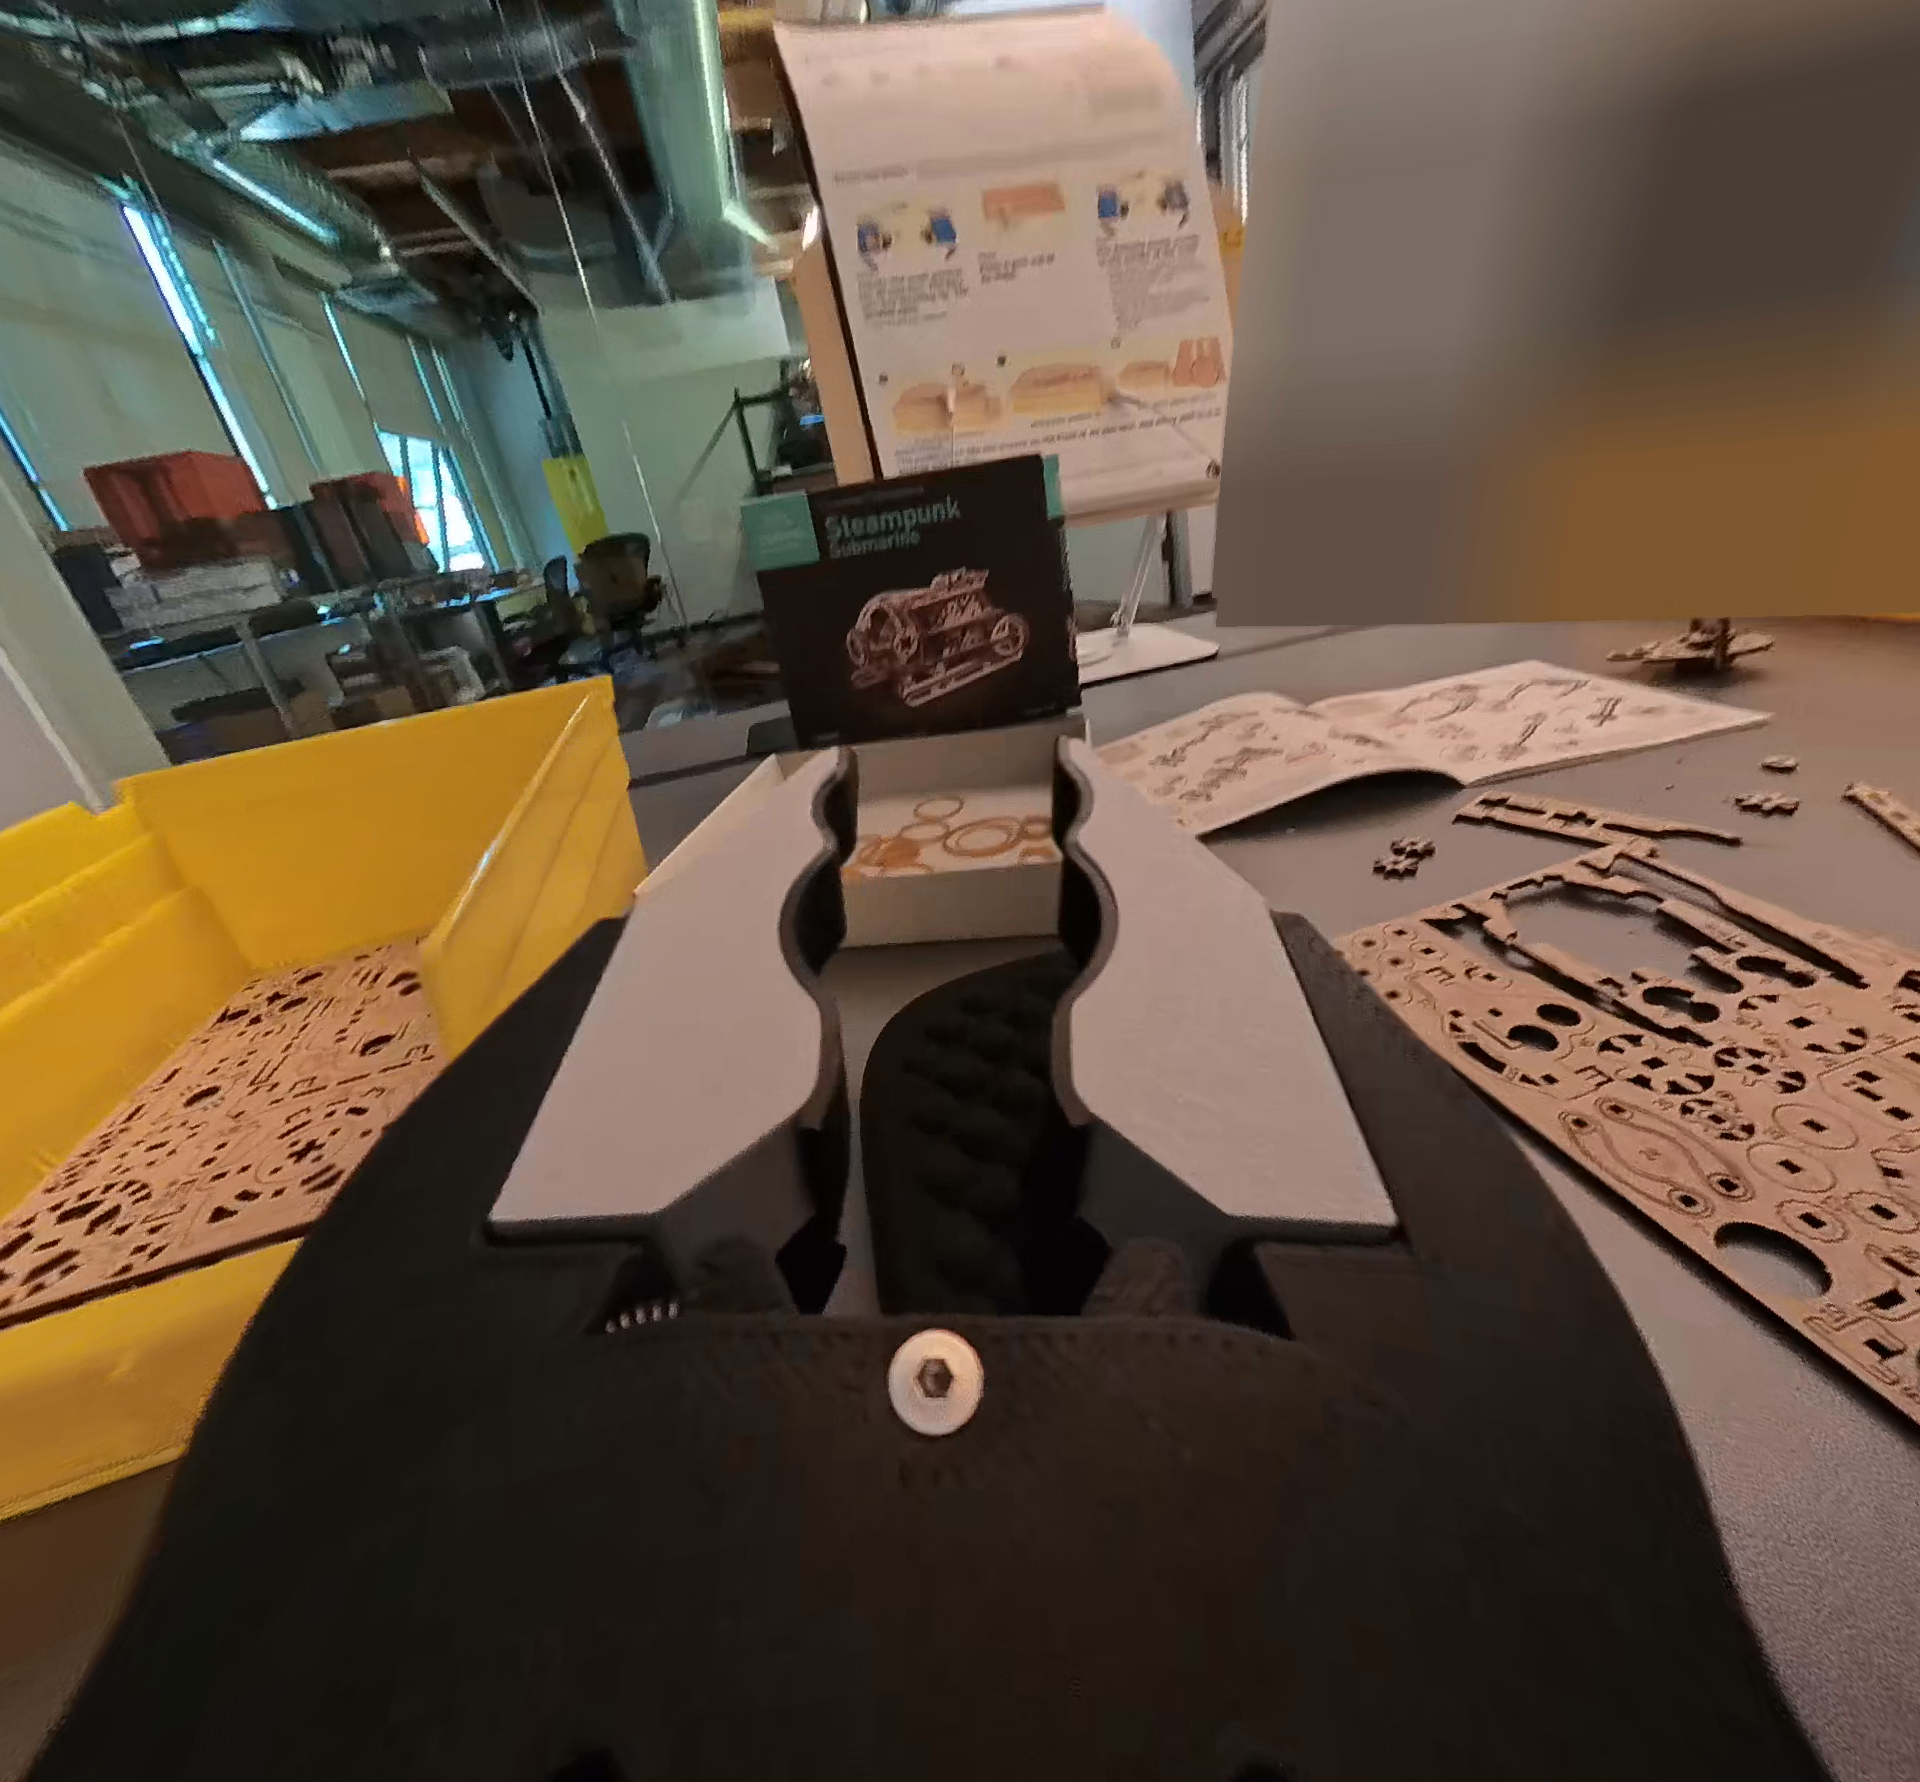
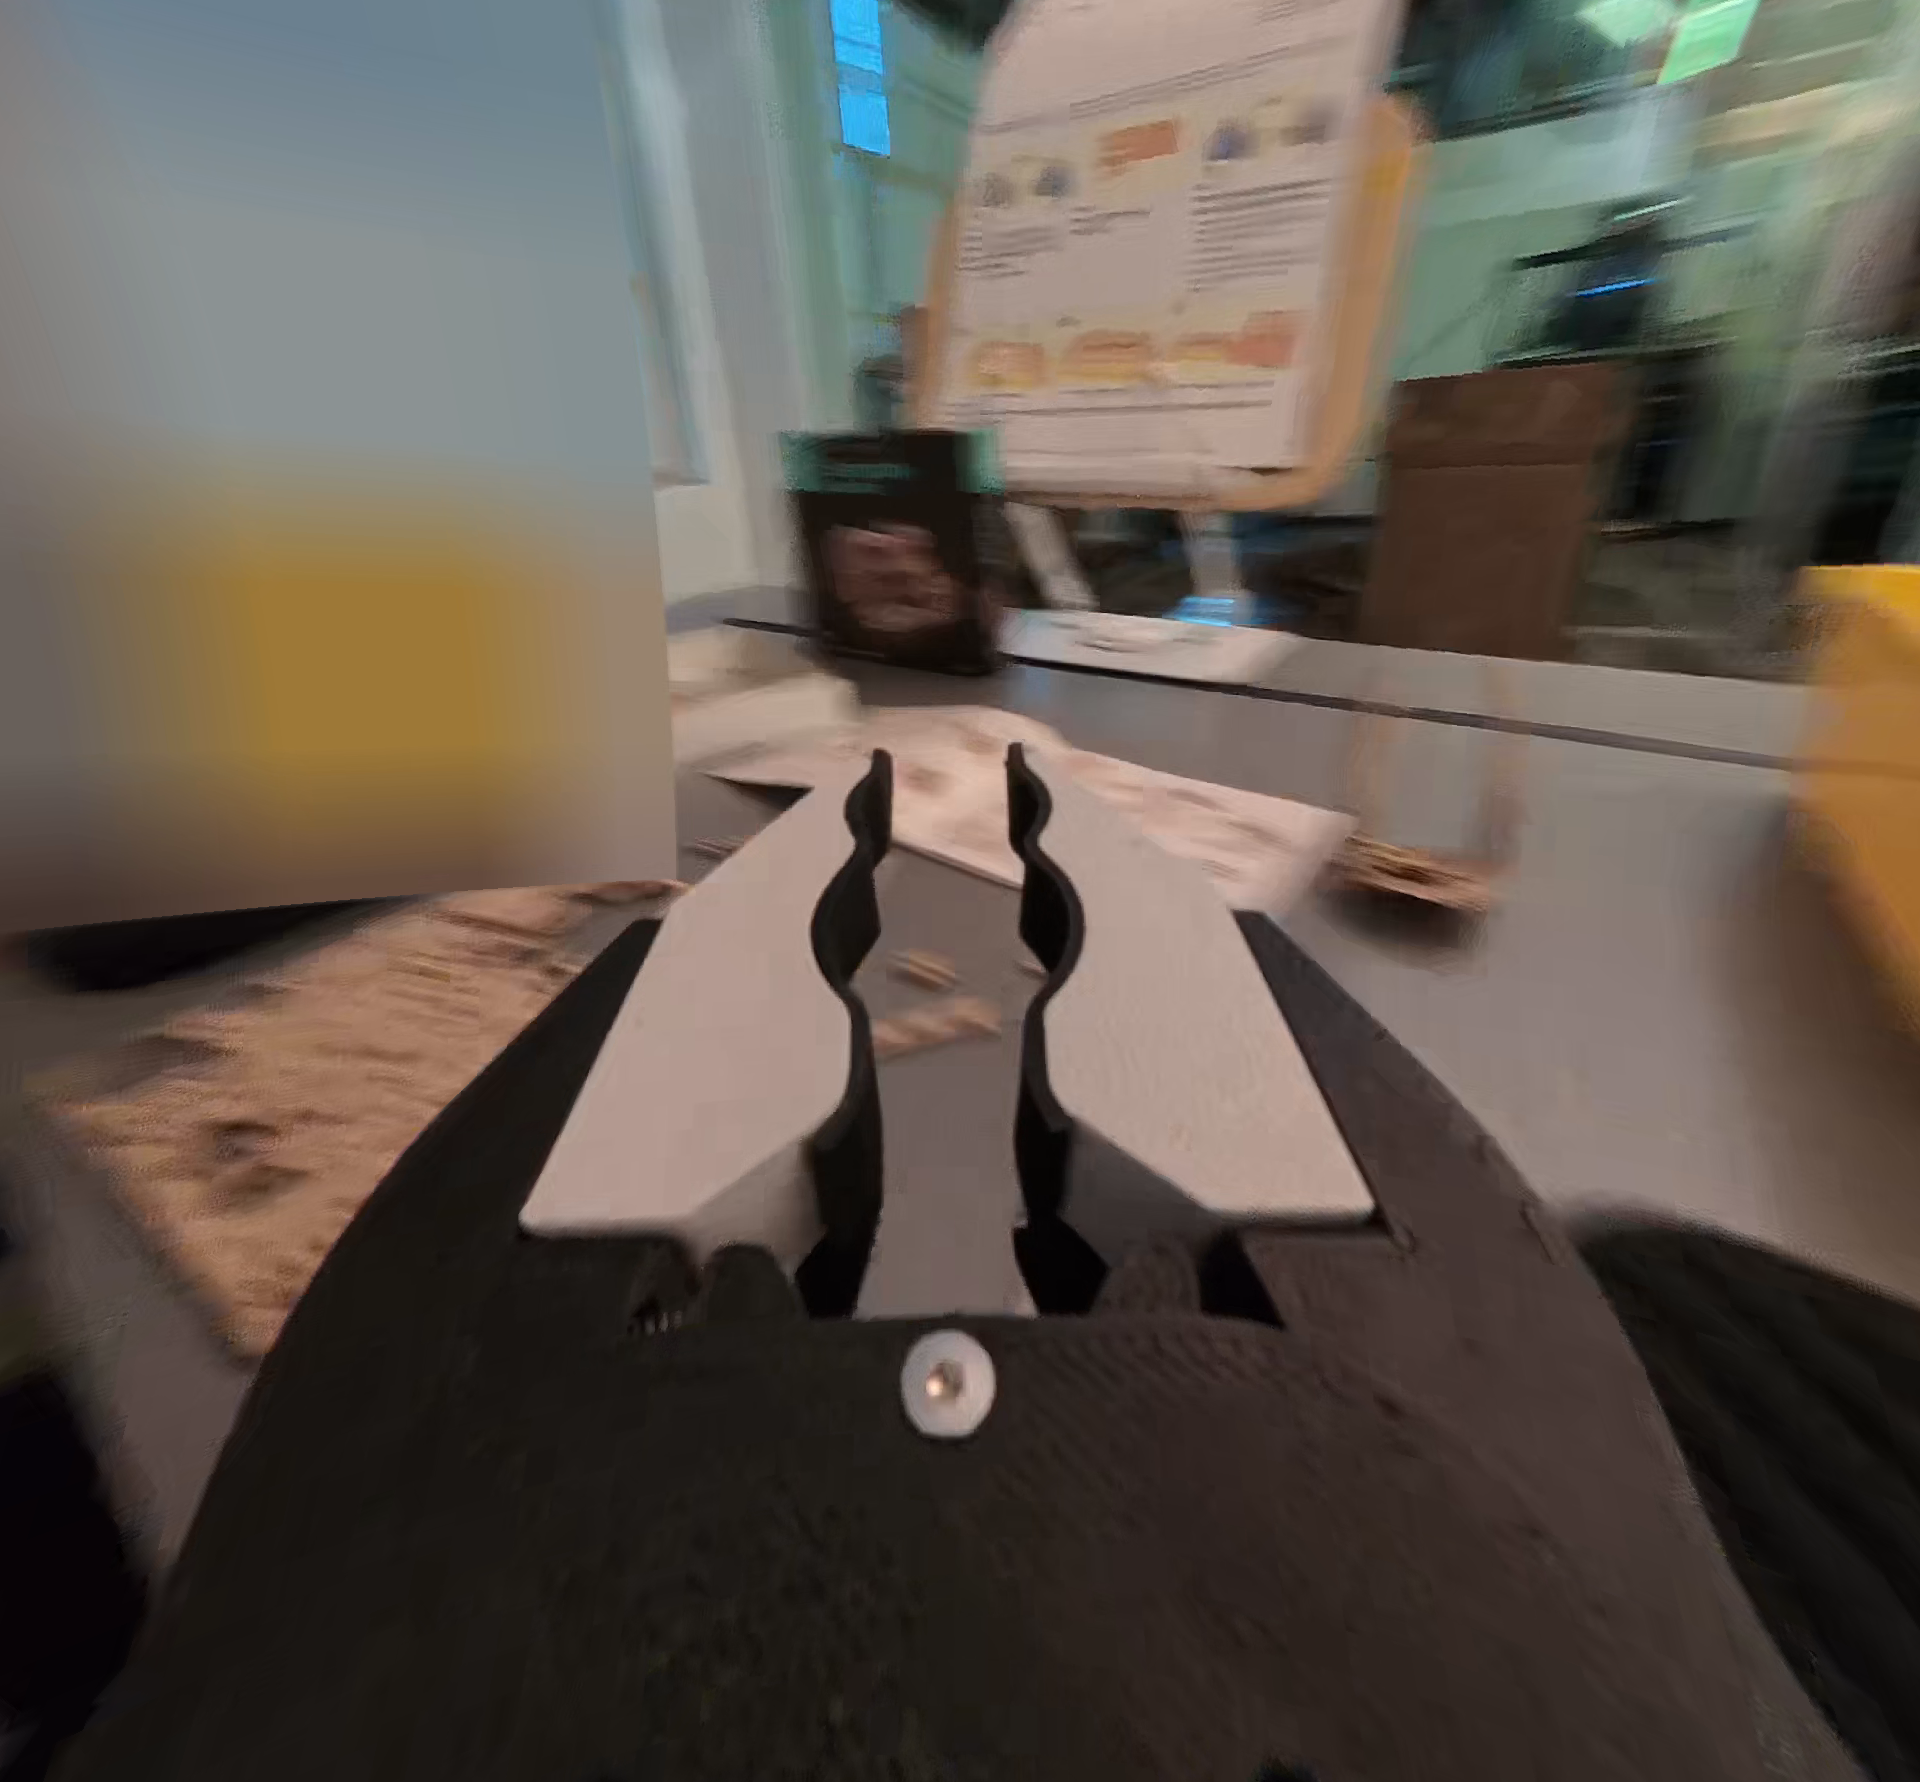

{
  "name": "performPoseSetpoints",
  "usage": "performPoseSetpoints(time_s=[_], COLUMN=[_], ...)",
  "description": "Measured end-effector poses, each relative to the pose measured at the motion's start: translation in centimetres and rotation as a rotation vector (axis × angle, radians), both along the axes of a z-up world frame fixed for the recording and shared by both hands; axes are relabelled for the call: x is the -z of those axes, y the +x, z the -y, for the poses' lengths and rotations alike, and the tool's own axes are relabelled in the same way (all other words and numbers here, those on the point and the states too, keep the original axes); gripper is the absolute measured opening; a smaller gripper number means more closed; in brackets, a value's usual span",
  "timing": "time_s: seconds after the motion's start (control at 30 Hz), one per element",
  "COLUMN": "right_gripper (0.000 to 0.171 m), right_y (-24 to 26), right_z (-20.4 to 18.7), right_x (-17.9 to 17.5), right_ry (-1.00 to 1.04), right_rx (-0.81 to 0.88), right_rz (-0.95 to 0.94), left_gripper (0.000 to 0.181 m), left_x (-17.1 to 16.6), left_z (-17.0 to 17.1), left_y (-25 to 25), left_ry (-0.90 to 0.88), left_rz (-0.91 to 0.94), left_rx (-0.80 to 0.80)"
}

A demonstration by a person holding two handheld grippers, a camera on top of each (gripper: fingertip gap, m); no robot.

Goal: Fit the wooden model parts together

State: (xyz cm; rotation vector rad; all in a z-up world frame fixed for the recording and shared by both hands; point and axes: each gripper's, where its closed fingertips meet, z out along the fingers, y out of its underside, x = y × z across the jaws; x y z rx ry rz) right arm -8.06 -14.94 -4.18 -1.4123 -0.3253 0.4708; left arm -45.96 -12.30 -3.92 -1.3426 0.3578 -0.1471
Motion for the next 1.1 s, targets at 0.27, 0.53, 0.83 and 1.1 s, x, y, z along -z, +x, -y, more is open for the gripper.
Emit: performPoseSetpoints(time_s=[0.27, 0.53, 0.83, 1.1], right_gripper=[0.053, 0.082, 0.083, 0.08], right_y=[-19.7, -23.6, -22.9, -22.8], right_z=[-1.6, 4.9, 7.2, 6.9], right_x=[1.6, 8.7, 12.1, 12.2], right_ry=[-0.397, -0.514, -0.484, -0.467], right_rx=[-0.819, -0.869, -0.765, -0.727], right_rz=[0.123, 0.571, 0.764, 0.703], left_gripper=[0.046, 0.059, 0.059, 0.054], left_x=[-0.1, 4.9, 8.5, 10.5], left_z=[-2.4, -4.8, -4.2, -2.2], left_y=[5.8, 11.1, 14.2, 15.3], left_ry=[-0.337, -0.805, -1.044, -1.235], left_rz=[-0.008, -0.271, -0.35, -0.371], left_rx=[0.404, 0.664, 0.835, 0.933])
